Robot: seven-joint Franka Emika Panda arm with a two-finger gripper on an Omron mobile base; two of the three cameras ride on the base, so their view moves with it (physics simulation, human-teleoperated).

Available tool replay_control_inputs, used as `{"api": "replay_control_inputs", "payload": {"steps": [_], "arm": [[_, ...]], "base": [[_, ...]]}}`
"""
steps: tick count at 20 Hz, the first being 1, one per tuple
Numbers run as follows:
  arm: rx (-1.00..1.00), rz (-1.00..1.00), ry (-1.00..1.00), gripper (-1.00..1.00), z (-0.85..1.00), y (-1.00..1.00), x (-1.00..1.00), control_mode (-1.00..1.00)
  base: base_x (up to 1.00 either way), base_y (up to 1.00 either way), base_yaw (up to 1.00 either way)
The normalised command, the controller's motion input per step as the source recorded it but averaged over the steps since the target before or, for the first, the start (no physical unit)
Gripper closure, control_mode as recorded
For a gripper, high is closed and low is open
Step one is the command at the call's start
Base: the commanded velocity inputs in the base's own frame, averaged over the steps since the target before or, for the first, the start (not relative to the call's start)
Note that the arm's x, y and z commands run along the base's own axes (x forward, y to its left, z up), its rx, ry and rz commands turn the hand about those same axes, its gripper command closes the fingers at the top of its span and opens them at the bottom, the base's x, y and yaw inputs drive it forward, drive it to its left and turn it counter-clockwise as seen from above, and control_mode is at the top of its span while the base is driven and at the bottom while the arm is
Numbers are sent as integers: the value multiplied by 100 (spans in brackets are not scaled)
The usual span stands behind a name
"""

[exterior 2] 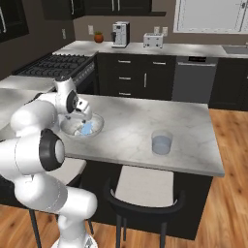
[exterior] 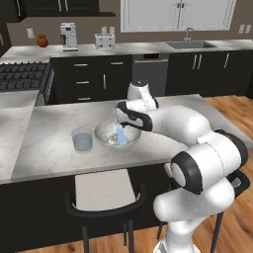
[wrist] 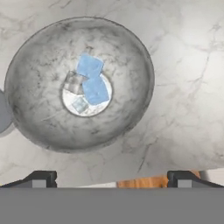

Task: There are four ice cubes in the ice bowl. Place two ice cubes in each glass of water.

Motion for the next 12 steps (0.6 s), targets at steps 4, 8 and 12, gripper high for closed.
{"api": "replay_control_inputs", "payload": {"steps": [4,8,12], "arm": [[0,-12,20,-100,-14,0,16,-100],[0,-13,10,-100,-19,1,17,-100],[0,-10,5,-100,-27,1,23,-100]], "base": [[0,0,0],[0,0,0],[0,0,0]]}}
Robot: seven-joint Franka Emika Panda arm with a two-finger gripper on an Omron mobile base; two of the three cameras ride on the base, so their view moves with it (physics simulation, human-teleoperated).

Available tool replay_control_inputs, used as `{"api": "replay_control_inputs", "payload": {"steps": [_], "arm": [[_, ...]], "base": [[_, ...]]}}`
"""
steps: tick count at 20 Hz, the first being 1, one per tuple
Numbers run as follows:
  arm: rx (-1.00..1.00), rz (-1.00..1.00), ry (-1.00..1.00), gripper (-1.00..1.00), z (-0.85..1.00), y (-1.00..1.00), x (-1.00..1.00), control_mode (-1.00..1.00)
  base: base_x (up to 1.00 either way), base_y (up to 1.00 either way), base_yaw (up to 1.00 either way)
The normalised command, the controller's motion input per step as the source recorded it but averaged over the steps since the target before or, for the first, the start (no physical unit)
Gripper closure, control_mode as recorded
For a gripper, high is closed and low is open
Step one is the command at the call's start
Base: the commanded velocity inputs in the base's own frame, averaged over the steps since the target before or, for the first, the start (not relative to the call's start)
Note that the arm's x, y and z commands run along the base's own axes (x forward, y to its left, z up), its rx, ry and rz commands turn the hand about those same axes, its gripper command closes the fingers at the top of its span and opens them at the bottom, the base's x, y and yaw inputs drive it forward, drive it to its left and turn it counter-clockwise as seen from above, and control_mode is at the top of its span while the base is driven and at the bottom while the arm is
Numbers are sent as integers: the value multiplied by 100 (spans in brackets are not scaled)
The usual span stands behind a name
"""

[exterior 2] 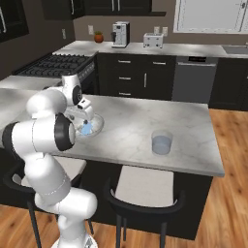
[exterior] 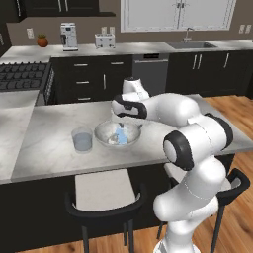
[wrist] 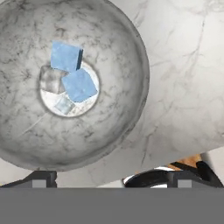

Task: There are four ice cubes in the ice bowl. Place two ice cubes in each glass of water.

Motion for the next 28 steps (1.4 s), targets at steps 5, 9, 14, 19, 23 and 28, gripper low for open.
{"api": "replay_control_inputs", "payload": {"steps": [5,9,14,19,23,28], "arm": [[0,-5,0,-100,-31,2,14,-100],[0,-2,0,-100,-25,12,19,-100],[1,0,-4,-100,-11,4,32,-100],[0,0,-1,-100,-21,0,38,-100],[0,0,0,-100,-29,1,35,-100],[0,0,0,-100,-24,8,29,-100]], "base": [[0,0,0],[0,0,0],[0,0,0],[0,0,0],[0,0,0],[0,0,0]]}}
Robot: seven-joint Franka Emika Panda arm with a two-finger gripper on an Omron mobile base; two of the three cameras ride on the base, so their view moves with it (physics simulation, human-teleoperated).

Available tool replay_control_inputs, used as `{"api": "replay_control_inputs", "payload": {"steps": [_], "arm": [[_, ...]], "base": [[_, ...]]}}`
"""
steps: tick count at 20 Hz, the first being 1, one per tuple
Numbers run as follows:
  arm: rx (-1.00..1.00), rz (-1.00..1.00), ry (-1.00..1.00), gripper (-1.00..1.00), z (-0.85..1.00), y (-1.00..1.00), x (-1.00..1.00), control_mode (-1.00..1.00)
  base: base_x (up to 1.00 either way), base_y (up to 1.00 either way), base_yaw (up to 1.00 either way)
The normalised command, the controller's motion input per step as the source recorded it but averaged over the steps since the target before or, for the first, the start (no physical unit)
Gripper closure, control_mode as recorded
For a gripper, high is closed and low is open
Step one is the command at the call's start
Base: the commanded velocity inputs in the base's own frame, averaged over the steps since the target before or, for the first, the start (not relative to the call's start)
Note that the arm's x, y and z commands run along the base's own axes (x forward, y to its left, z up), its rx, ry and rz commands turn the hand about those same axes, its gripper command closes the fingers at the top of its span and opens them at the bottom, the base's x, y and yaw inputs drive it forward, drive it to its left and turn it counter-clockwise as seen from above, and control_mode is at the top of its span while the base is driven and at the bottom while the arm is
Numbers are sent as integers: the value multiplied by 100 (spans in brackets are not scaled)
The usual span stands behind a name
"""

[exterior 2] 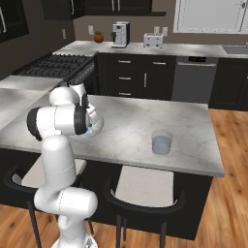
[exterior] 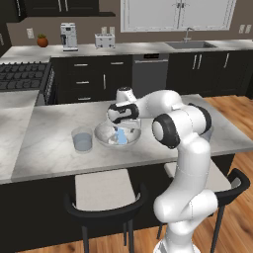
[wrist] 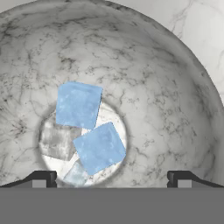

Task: There are four ice cubes in the ice bowl. Place two ice cubes in each glass of water.

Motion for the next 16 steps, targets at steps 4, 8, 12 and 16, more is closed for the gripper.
{"api": "replay_control_inputs", "payload": {"steps": [4,8,12,16], "arm": [[0,0,0,-100,-17,19,33,-100],[0,0,0,-100,-15,5,29,-100],[0,0,0,-100,-20,0,28,-100],[0,0,0,-100,-22,0,29,-100]], "base": [[0,0,0],[0,0,0],[0,0,0],[0,0,0]]}}
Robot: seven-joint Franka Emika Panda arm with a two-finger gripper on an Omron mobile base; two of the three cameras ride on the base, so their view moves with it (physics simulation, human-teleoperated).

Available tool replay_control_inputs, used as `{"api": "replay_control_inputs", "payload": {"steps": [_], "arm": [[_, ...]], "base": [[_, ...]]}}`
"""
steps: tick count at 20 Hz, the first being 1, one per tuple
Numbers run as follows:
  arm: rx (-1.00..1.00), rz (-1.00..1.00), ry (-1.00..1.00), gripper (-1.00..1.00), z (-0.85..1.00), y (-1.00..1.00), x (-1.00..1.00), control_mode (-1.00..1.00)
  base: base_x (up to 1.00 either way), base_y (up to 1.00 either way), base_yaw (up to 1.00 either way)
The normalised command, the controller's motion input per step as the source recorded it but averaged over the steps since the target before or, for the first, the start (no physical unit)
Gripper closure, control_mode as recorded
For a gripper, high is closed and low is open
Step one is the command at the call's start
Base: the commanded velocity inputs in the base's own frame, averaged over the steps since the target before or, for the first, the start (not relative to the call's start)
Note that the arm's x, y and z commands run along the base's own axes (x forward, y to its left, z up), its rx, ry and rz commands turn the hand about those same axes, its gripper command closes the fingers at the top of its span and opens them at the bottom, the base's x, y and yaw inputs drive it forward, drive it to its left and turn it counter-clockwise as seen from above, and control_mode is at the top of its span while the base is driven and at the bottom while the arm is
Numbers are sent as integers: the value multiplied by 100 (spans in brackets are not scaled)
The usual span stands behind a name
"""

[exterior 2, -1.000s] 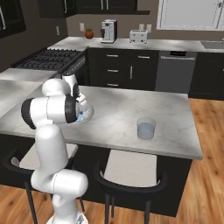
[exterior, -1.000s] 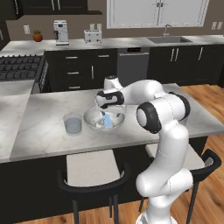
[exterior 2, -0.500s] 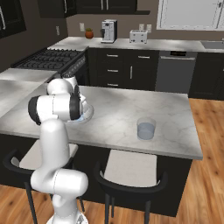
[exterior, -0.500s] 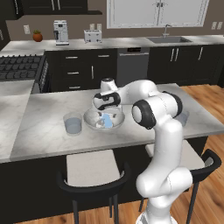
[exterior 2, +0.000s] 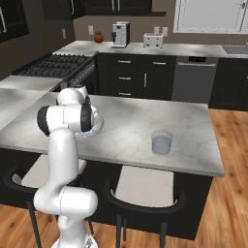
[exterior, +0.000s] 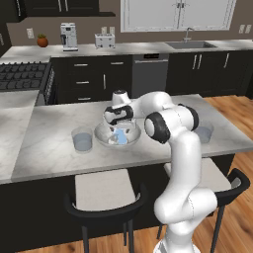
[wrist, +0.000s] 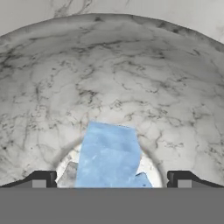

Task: There are four ice cubes in the ice bowl. Place two ice cubes in each glass of water.

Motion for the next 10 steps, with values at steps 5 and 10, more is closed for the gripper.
{"api": "replay_control_inputs", "payload": {"steps": [5,10], "arm": [[0,0,0,-100,-20,0,30,-100],[0,0,0,-100,-21,0,6,-100]], "base": [[0,0,0],[0,0,0]]}}
